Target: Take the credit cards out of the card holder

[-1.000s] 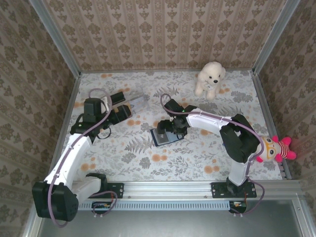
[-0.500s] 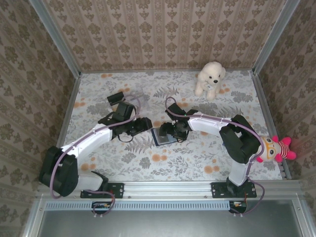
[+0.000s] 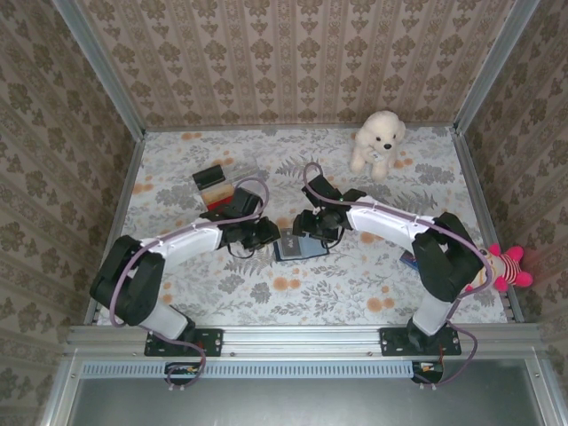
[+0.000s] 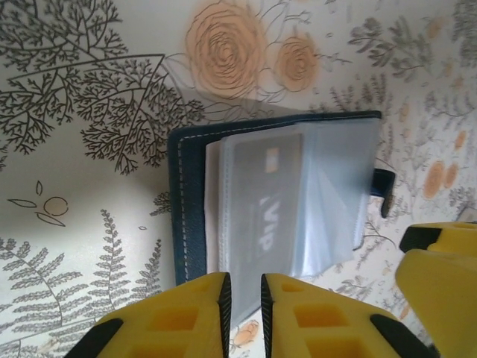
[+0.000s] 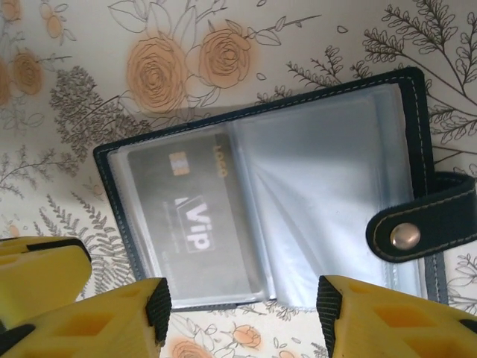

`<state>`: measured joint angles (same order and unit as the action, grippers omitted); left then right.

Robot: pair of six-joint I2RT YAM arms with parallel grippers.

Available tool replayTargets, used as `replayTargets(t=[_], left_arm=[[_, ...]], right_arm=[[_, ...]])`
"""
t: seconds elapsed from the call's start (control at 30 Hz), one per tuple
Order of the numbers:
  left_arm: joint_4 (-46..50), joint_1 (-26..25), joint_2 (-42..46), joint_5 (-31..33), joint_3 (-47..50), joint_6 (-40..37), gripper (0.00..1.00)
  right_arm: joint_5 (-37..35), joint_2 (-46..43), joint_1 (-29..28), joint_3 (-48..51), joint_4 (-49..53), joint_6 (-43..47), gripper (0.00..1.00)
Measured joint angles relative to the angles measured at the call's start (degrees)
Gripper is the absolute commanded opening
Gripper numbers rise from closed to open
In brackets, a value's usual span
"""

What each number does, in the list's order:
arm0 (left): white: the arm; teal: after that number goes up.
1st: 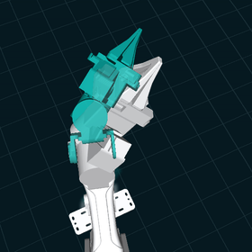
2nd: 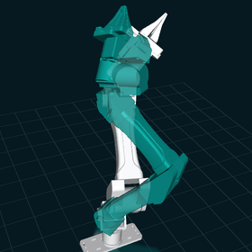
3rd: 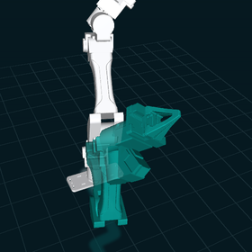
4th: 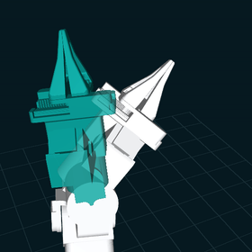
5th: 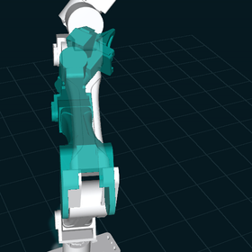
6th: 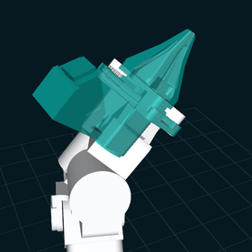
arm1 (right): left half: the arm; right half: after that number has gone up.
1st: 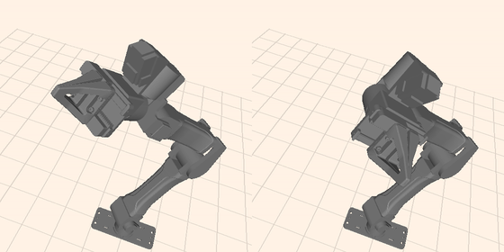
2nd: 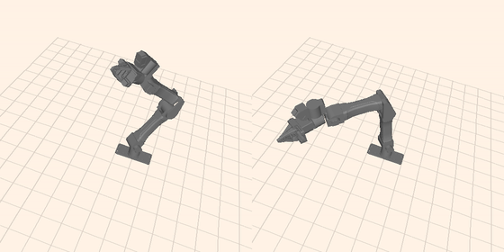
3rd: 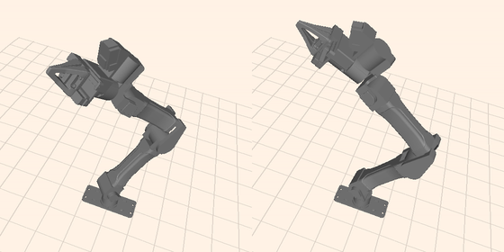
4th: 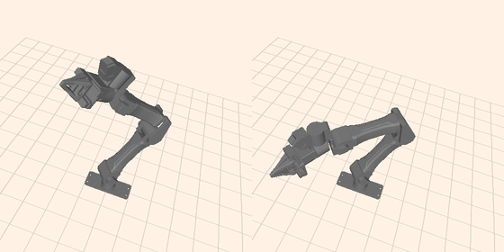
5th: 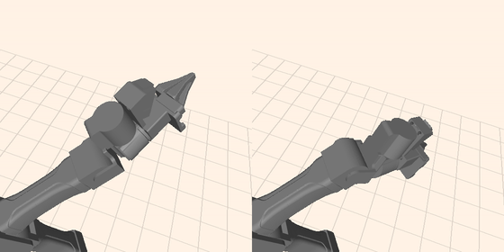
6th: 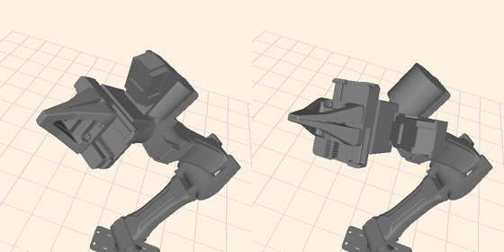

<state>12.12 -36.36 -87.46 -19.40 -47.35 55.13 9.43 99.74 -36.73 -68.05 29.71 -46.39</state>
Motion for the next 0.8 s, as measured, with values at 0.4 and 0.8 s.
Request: replayTargets(t=[0.4,0.8], left_arm=[[0.48,-0.76,-7.67,-0.31,-5.84,1.51,0.15],[1.53,-0.85,-11.26,-1.20,-6.80,1.88,0.18]], right_arm=[[2.40,7.67,1.88,-1.25,1.40,3.39,0.48],[4.04,8.00,2.38,-1.33,1.38,4.55,0.48]])
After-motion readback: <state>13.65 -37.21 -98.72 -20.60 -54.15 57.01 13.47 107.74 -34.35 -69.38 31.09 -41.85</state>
